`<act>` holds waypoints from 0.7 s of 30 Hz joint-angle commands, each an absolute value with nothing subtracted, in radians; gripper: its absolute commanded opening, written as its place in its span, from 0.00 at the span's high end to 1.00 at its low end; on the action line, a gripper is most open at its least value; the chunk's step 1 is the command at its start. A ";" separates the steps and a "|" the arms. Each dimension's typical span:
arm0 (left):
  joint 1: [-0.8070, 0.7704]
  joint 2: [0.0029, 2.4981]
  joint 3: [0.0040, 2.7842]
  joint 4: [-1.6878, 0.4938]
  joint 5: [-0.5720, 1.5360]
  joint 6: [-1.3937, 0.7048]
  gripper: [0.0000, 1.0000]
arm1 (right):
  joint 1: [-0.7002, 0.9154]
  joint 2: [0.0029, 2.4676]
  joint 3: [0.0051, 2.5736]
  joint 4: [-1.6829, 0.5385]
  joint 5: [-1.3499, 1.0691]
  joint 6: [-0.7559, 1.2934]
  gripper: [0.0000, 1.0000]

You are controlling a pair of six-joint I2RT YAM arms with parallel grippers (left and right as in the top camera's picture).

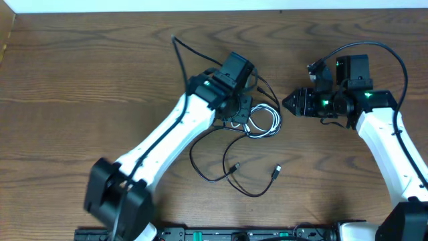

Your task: Untangle cables

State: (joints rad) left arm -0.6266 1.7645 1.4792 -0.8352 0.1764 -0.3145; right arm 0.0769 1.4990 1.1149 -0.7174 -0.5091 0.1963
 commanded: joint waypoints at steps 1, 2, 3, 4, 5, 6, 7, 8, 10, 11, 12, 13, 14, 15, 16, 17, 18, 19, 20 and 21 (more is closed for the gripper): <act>-0.625 1.794 1.473 -0.812 0.241 -0.323 0.67 | 0.083 1.552 1.106 -0.727 -0.452 0.176 0.53; -0.626 1.796 1.473 -0.804 0.255 -0.323 0.67 | 0.089 1.570 1.105 -0.723 -0.450 0.167 0.53; -0.628 1.796 1.473 -0.798 0.260 -0.328 0.67 | 0.094 1.591 1.105 -0.717 -0.450 0.159 0.54; -0.630 1.796 1.473 -0.794 0.259 -0.335 0.67 | 0.098 1.618 1.105 -0.707 -0.451 0.158 0.56; -0.631 1.796 1.473 -0.790 0.259 -0.336 0.67 | 0.100 1.637 1.105 -0.699 -0.451 0.158 0.57; -0.633 1.796 1.473 -0.787 0.258 -0.338 0.67 | 0.103 1.664 1.105 -0.689 -0.456 0.152 0.59; -0.634 1.796 1.473 -0.786 0.258 -0.338 0.67 | 0.111 1.709 1.105 -0.679 -0.472 0.133 0.61; -0.634 1.796 1.473 -0.786 0.258 -0.339 0.67 | 0.118 1.733 1.105 -0.675 -0.485 0.112 0.61; -0.633 1.796 1.473 -0.786 0.258 -0.350 0.67 | 0.133 1.775 1.105 -0.663 -0.511 0.071 0.63; -0.633 1.796 1.473 -0.786 0.258 -0.353 0.67 | 0.141 1.792 1.105 -0.654 -0.520 0.056 0.64; -0.633 1.796 1.473 -0.783 0.258 -0.353 0.67 | 0.150 1.811 1.105 -0.639 -0.527 0.044 0.64; -0.634 1.796 1.473 -0.781 0.258 -0.353 0.67 | 0.159 1.827 1.105 -0.621 -0.527 0.043 0.65; -0.634 1.796 1.473 -0.780 0.259 -0.354 0.67 | 0.163 1.836 1.105 -0.611 -0.527 0.043 0.66; -0.634 1.796 1.473 -0.779 0.258 -0.357 0.67 | 0.169 1.848 1.105 -0.593 -0.527 0.043 0.67; -0.634 1.796 1.473 -0.779 0.259 -0.358 0.67 | 0.174 1.856 1.105 -0.579 -0.526 0.043 0.69; -0.634 1.796 1.473 -0.779 0.259 -0.358 0.67 | 0.179 1.865 1.105 -0.566 -0.525 0.042 0.71; -0.634 1.796 1.473 -0.779 0.259 -0.358 0.67 | 0.184 1.876 1.105 -0.553 -0.524 0.042 0.73; -0.634 1.796 1.473 -0.779 0.261 -0.361 0.67 | 0.190 1.889 1.105 -0.540 -0.522 0.042 0.76; -0.634 1.796 1.473 -0.779 0.262 -0.361 0.67 | 0.194 1.899 1.105 -0.534 -0.523 0.043 0.80; -0.634 1.796 1.473 -0.779 0.262 -0.361 0.67 | 0.199 1.911 1.105 -0.527 -0.523 0.043 0.87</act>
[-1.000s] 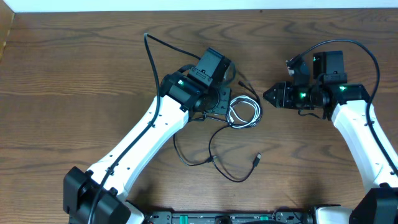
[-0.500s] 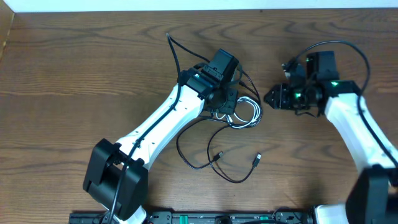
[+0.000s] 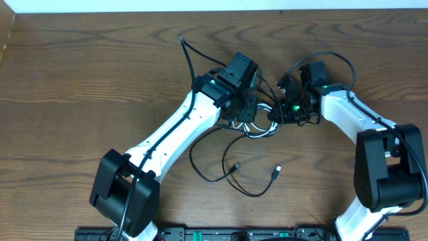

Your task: Untangle cables

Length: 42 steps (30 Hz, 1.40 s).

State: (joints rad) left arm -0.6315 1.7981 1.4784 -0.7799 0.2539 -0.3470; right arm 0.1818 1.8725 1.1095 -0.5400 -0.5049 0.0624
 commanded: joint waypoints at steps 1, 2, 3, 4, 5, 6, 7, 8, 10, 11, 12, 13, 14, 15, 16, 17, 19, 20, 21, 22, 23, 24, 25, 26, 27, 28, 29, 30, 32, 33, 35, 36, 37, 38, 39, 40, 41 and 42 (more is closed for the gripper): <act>-0.635 1.796 1.473 -0.779 0.262 -0.361 0.67 | 0.202 1.918 1.105 -0.521 -0.523 0.043 0.97; -0.635 1.796 1.473 -0.780 0.263 -0.361 0.67 | 0.203 1.919 1.105 -0.519 -0.527 0.045 0.99; -0.636 1.796 1.473 -0.780 0.272 -0.360 0.67 | 0.203 1.917 1.106 -0.519 -0.542 0.048 0.99; -0.637 1.796 1.473 -0.780 0.283 -0.360 0.67 | 0.200 1.905 1.108 -0.519 -0.566 0.048 0.99; -0.639 1.796 1.473 -0.779 0.290 -0.360 0.67 | 0.196 1.893 1.110 -0.520 -0.590 0.048 0.99; -0.641 1.796 1.473 -0.778 0.297 -0.358 0.67 | 0.187 1.868 1.113 -0.524 -0.624 0.048 0.99; -0.646 1.796 1.473 -0.775 0.313 -0.338 0.67 | 0.173 1.831 1.113 -0.527 -0.672 0.051 0.99; -0.649 1.796 1.473 -0.771 0.332 -0.314 0.68 | 0.161 1.801 1.113 -0.532 -0.708 0.052 0.99; -0.656 1.796 1.473 -0.758 0.398 -0.249 0.68 | 0.125 1.721 1.113 -0.544 -0.796 0.052 0.99; -0.659 1.796 1.473 -0.751 0.438 -0.216 0.68 | 0.109 1.689 1.114 -0.551 -0.828 0.051 0.99; -0.661 1.796 1.473 -0.744 0.479 -0.183 0.68 | 0.091 1.652 1.113 -0.561 -0.852 0.051 0.99; -0.662 1.796 1.473 -0.738 0.521 -0.152 0.68 | 0.077 1.626 1.114 -0.569 -0.860 0.051 0.99; -0.663 1.796 1.473 -0.727 0.568 -0.125 0.68 | 0.060 1.589 1.113 -0.588 -0.865 0.051 0.99; -0.664 1.796 1.473 -0.718 0.590 -0.118 0.67 | 0.051 1.565 1.113 -0.604 -0.867 0.051 0.99; -0.665 1.796 1.473 -0.709 0.602 -0.111 0.68 | 0.046 1.552 1.113 -0.616 -0.870 0.050 0.99; -0.668 1.796 1.473 -0.698 0.603 -0.109 0.67 | 0.043 1.542 1.113 -0.629 -0.873 0.045 0.99; -0.674 1.796 1.473 -0.676 0.602 -0.109 0.67 | 0.043 1.536 1.113 -0.646 -0.881 0.042 0.99; -0.677 1.796 1.473 -0.662 0.602 -0.109 0.68 | 0.043 1.536 1.113 -0.651 -0.886 0.042 0.99; -0.678 1.796 1.473 -0.646 0.602 -0.109 0.67 | 0.043 1.538 1.113 -0.656 -0.894 0.042 0.99; -0.678 1.796 1.473 -0.637 0.602 -0.109 0.67 | 0.043 1.538 1.113 -0.661 -0.896 0.042 0.99; -0.678 1.796 1.473 -0.625 0.602 -0.109 0.67 | 0.043 1.538 1.113 -0.663 -0.902 0.042 0.99; -0.678 1.796 1.473 -0.614 0.601 -0.109 0.68 | 0.043 1.538 1.113 -0.664 -0.914 0.042 0.99; -0.678 1.796 1.473 -0.605 0.596 -0.109 0.68 | 0.043 1.538 1.113 -0.664 -0.930 0.042 0.99; -0.678 1.796 1.473 -0.599 0.591 -0.109 0.68 | 0.043 1.538 1.113 -0.664 -0.944 0.042 0.99; -0.678 1.796 1.473 -0.595 0.591 -0.109 0.67 | 0.042 1.538 1.113 -0.664 -0.956 0.042 0.99; -0.678 1.796 1.473 -0.590 0.591 -0.109 0.68 | 0.040 1.538 1.113 -0.663 -0.967 0.042 0.99; -0.678 1.796 1.473 -0.586 0.589 -0.109 0.68 | 0.036 1.538 1.113 -0.662 -0.985 0.042 0.99; -0.678 1.796 1.472 -0.583 0.581 -0.109 0.67 | 0.031 1.538 1.113 -0.662 -1.002 0.040 0.99; -0.678 1.797 1.472 -0.585 0.538 -0.110 0.68 | 0.017 1.538 1.113 -0.664 -1.043 0.035 0.99; -0.678 1.797 1.472 -0.586 0.506 -0.110 0.68 | 0.009 1.538 1.113 -0.664 -1.064 0.031 0.99; -0.678 1.797 1.472 -0.585 0.454 -0.123 0.68 | -0.008 1.538 1.113 -0.669 -1.105 0.019 0.99; -0.677 1.797 1.472 -0.584 0.431 -0.133 0.68 | -0.016 1.538 1.113 -0.672 -1.116 0.016 0.99; -0.677 1.797 1.472 -0.583 0.411 -0.133 0.67 | -0.023 1.538 1.113 -0.675 -1.124 0.016 0.99; -0.677 1.797 1.472 -0.582 0.402 -0.133 0.67 | -0.031 1.538 1.113 -0.679 -1.138 0.009 0.99; -0.677 1.797 1.472 -0.580 0.402 -0.132 0.68 | -0.036 1.538 1.113 -0.684 -1.148 0.005 0.99; -0.677 1.798 1.472 -0.577 0.403 -0.132 0.67 | -0.040 1.538 1.113 -0.687 -1.159 0.000 0.99; -0.678 1.798 1.472 -0.574 0.403 -0.132 0.67 | -0.044 1.538 1.113 -0.690 -1.170 -0.002 0.99; -0.678 1.798 1.471 -0.570 0.408 -0.131 0.67 | -0.047 1.538 1.113 -0.691 -1.187 -0.002 0.99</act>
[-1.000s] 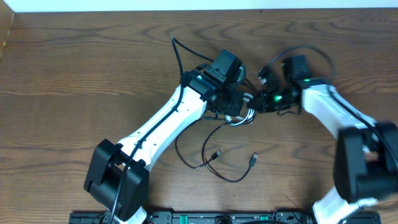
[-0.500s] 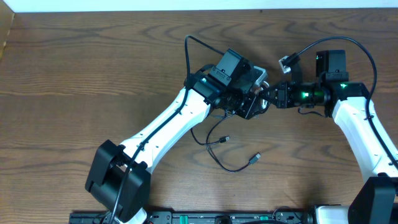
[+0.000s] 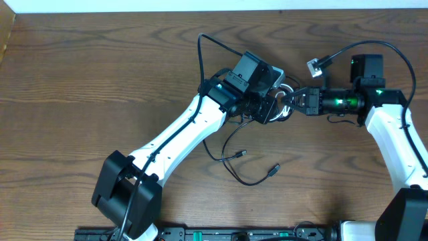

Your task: Untangle cables

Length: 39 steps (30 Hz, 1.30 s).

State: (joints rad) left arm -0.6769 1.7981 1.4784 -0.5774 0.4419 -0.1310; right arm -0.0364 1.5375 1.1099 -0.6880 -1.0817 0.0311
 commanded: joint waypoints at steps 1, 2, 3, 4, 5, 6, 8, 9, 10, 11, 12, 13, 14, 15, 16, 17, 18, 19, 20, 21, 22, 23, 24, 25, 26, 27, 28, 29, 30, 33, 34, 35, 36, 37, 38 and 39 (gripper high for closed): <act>-0.678 1.799 1.470 -0.564 0.413 -0.131 0.67 | -0.047 1.538 1.113 -0.690 -1.194 -0.002 0.99; -0.678 1.802 1.470 -0.558 0.424 -0.130 0.67 | -0.047 1.538 1.113 -0.690 -1.200 -0.002 0.99; -0.678 1.806 1.470 -0.548 0.448 -0.118 0.67 | -0.047 1.538 1.113 -0.690 -1.206 -0.002 0.99; -0.678 1.811 1.470 -0.538 0.485 -0.096 0.67 | -0.047 1.538 1.113 -0.690 -1.208 -0.002 0.99; -0.678 1.816 1.470 -0.530 0.516 -0.077 0.67 | -0.047 1.538 1.113 -0.690 -1.208 -0.002 0.99; -0.678 1.823 1.470 -0.524 0.551 -0.061 0.68 | -0.047 1.538 1.113 -0.690 -1.208 -0.002 0.99; -0.677 1.840 1.470 -0.517 0.611 -0.025 0.68 | -0.047 1.538 1.113 -0.690 -1.208 -0.002 0.99; -0.676 1.849 1.470 -0.517 0.626 -0.014 0.68 | -0.047 1.538 1.113 -0.690 -1.208 -0.002 0.99; -0.675 1.857 1.470 -0.517 0.633 -0.008 0.67 | -0.047 1.538 1.113 -0.690 -1.208 -0.002 0.99; -0.671 1.866 1.470 -0.519 0.648 0.002 0.67 | -0.047 1.538 1.113 -0.690 -1.208 -0.002 0.99; -0.666 1.872 1.470 -0.519 0.659 0.004 0.67 | -0.047 1.538 1.113 -0.690 -1.207 -0.002 0.99; -0.657 1.877 1.470 -0.521 0.675 0.008 0.68 | -0.047 1.538 1.113 -0.690 -1.207 -0.002 0.99; -0.646 1.879 1.470 -0.522 0.693 0.008 0.67 | -0.047 1.538 1.113 -0.690 -1.207 -0.002 0.99; -0.635 1.879 1.470 -0.522 0.707 0.008 0.67 | -0.047 1.538 1.113 -0.690 -1.205 -0.002 0.99; -0.620 1.879 1.470 -0.521 0.734 0.008 0.67 | -0.048 1.538 1.113 -0.690 -1.203 -0.003 0.99; -0.599 1.879 1.470 -0.521 0.786 0.020 0.67 | -0.051 1.538 1.113 -0.690 -1.203 -0.006 0.99; -0.586 1.879 1.470 -0.521 0.826 0.033 0.68 | -0.053 1.538 1.113 -0.690 -1.203 -0.006 0.99; -0.570 1.879 1.470 -0.522 0.884 0.051 0.67 | -0.056 1.538 1.113 -0.690 -1.203 -0.006 0.99; -0.543 1.879 1.470 -0.532 0.982 0.080 0.67 | -0.064 1.538 1.113 -0.690 -1.203 -0.006 0.99; -0.530 1.879 1.470 -0.537 1.031 0.100 0.67 | -0.067 1.538 1.113 -0.690 -1.203 -0.006 0.99; -0.520 1.879 1.470 -0.538 1.071 0.109 0.67 | -0.071 1.538 1.113 -0.690 -1.204 -0.006 0.99; -0.513 1.879 1.470 -0.538 1.096 0.117 0.67 | -0.072 1.538 1.113 -0.690 -1.203 -0.006 0.99; -0.511 1.880 1.470 -0.540 1.115 0.130 0.67 | -0.073 1.538 1.113 -0.690 -1.204 -0.006 0.99; -0.511 1.880 1.470 -0.540 1.118 0.138 0.67 | -0.073 1.538 1.113 -0.690 -1.204 -0.006 0.99; -0.511 1.880 1.470 -0.540 1.117 0.140 0.67 | -0.073 1.538 1.113 -0.690 -1.204 -0.006 0.99; -0.514 1.880 1.469 -0.540 1.118 0.146 0.67 | -0.073 1.538 1.113 -0.690 -1.204 -0.006 0.99; -0.518 1.882 1.469 -0.540 1.118 0.148 0.67 | -0.073 1.538 1.113 -0.690 -1.204 -0.006 0.99; -0.522 1.883 1.468 -0.540 1.118 0.150 0.67 | -0.073 1.538 1.113 -0.690 -1.204 -0.006 0.99; -0.524 1.884 1.466 -0.540 1.118 0.150 0.67 | -0.073 1.538 1.113 -0.690 -1.204 -0.006 0.99; -0.540 1.886 1.457 -0.537 1.118 0.161 0.67 | -0.073 1.538 1.113 -0.690 -1.204 -0.006 0.99; -0.545 1.889 1.456 -0.536 1.118 0.163 0.67 | -0.073 1.538 1.113 -0.690 -1.204 -0.006 0.99; -0.549 1.892 1.456 -0.535 1.114 0.165 0.67 | -0.073 1.538 1.113 -0.690 -1.204 -0.006 0.99; -0.553 1.897 1.456 -0.532 1.110 0.165 0.67 | -0.073 1.538 1.113 -0.690 -1.204 -0.006 0.99; -0.555 1.901 1.456 -0.526 1.106 0.165 0.67 | -0.073 1.538 1.113 -0.690 -1.204 -0.006 0.99; -0.556 1.907 1.456 -0.517 1.107 0.164 0.67 | -0.073 1.538 1.113 -0.690 -1.204 -0.006 0.99; -0.556 1.915 1.456 -0.506 1.107 0.164 0.66 | -0.073 1.538 1.113 -0.691 -1.204 -0.006 0.99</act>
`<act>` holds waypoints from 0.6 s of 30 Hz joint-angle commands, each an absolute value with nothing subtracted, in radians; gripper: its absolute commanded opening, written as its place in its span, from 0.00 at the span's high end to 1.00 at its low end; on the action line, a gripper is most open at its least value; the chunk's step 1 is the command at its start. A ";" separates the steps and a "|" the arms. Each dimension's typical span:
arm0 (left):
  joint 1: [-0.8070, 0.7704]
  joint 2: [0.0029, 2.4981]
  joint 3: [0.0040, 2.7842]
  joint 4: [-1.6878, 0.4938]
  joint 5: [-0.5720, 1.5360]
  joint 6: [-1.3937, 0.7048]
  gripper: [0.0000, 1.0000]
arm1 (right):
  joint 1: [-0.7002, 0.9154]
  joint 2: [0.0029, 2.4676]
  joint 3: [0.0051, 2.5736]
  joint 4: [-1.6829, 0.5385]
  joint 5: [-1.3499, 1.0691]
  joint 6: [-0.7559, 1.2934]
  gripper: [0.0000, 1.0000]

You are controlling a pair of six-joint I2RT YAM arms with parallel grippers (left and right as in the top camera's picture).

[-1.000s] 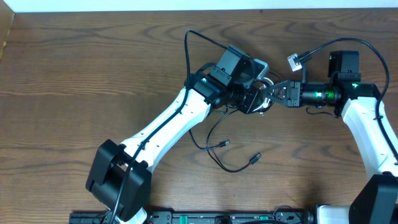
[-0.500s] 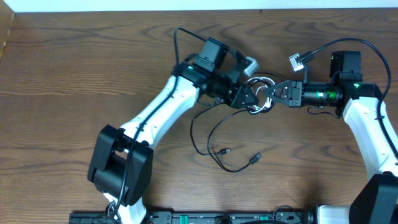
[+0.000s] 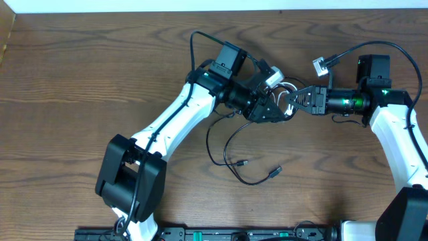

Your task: Untangle cables

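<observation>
The tangle is a white cable coil point(image 3: 283, 90) knotted with a thin black cable point(image 3: 226, 142). The black cable loops toward the table front and ends in two loose plugs point(image 3: 243, 162) point(image 3: 275, 172). My left gripper point(image 3: 273, 111) is tilted over the tangle from the left and looks shut on the black cable in the bundle. My right gripper point(image 3: 293, 102) reaches in from the right and meets the white coil, shut on it. The two grippers nearly touch, and the knot itself is hidden under them.
A black strand point(image 3: 194, 41) arcs from the left wrist toward the far edge. The right arm's own cable with a white tag point(image 3: 319, 65) hangs above its wrist. A rail point(image 3: 221, 234) runs along the table's front edge.
My left gripper has rolled and moved slightly right and toward the front over the tangle. The right gripper has barely moved. The black loop and its plugs have shifted a little.
At first my left gripper sat on the tangle at mid-table while the right hung apart. Then the right gripper came in against the white coil. Later both had moved right with the tangle between them, the loose black loop trailing, and they remain there.
</observation>
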State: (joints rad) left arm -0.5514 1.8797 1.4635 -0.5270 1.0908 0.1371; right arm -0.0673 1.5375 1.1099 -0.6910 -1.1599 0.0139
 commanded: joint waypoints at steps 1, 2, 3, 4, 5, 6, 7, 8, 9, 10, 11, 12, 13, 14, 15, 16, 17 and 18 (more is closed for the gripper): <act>-0.556 1.922 1.456 -0.497 1.107 0.164 0.66 | -0.073 1.538 1.113 -0.692 -1.205 -0.006 0.99; -0.556 1.930 1.456 -0.488 1.107 0.163 0.66 | -0.073 1.538 1.113 -0.692 -1.205 -0.006 0.99; -0.556 1.940 1.456 -0.479 1.107 0.163 0.66 | -0.073 1.538 1.113 -0.692 -1.204 -0.006 0.99; -0.556 1.947 1.456 -0.476 1.106 0.163 0.67 | -0.073 1.538 1.113 -0.692 -1.204 -0.006 0.99; -0.556 1.955 1.456 -0.472 1.107 0.163 0.67 | -0.073 1.538 1.113 -0.692 -1.204 -0.006 0.99; -0.557 1.961 1.456 -0.472 1.107 0.160 0.66 | -0.073 1.538 1.113 -0.692 -1.204 -0.006 0.99; -0.557 1.972 1.456 -0.472 1.107 0.160 0.67 | -0.073 1.538 1.113 -0.692 -1.204 -0.006 0.99; -0.557 1.976 1.456 -0.471 1.106 0.160 0.66 | -0.073 1.538 1.113 -0.692 -1.204 -0.006 0.99; -0.557 1.981 1.456 -0.467 1.107 0.160 0.66 | -0.073 1.538 1.113 -0.692 -1.205 -0.006 0.99; -0.557 1.983 1.456 -0.464 1.107 0.160 0.66 | -0.073 1.538 1.113 -0.692 -1.204 -0.006 0.99; -0.557 1.984 1.456 -0.461 1.107 0.160 0.66 | -0.073 1.538 1.113 -0.692 -1.204 -0.006 0.99; -0.557 1.984 1.456 -0.460 1.108 0.160 0.66 | -0.073 1.538 1.113 -0.692 -1.204 -0.006 0.99; -0.557 1.984 1.456 -0.459 1.108 0.160 0.67 | -0.073 1.538 1.113 -0.692 -1.204 -0.006 0.99; -0.557 1.984 1.456 -0.457 1.114 0.155 0.67 | -0.073 1.538 1.113 -0.692 -1.204 -0.006 0.99; -0.557 1.984 1.456 -0.453 1.128 0.151 0.67 | -0.073 1.538 1.113 -0.692 -1.204 -0.006 0.99; -0.557 1.984 1.456 -0.446 1.145 0.149 0.67 | -0.073 1.538 1.113 -0.692 -1.204 -0.005 0.99; -0.557 1.984 1.456 -0.437 1.175 0.149 0.67 | -0.073 1.538 1.113 -0.692 -1.204 -0.006 0.99; -0.558 1.984 1.456 -0.429 1.198 0.149 0.67 | -0.073 1.538 1.113 -0.692 -1.205 -0.005 0.99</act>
State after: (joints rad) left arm -0.5571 1.9736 1.4624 -0.4473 1.1114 0.1383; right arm -0.0673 1.5379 1.1095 -0.6914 -1.1595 0.0135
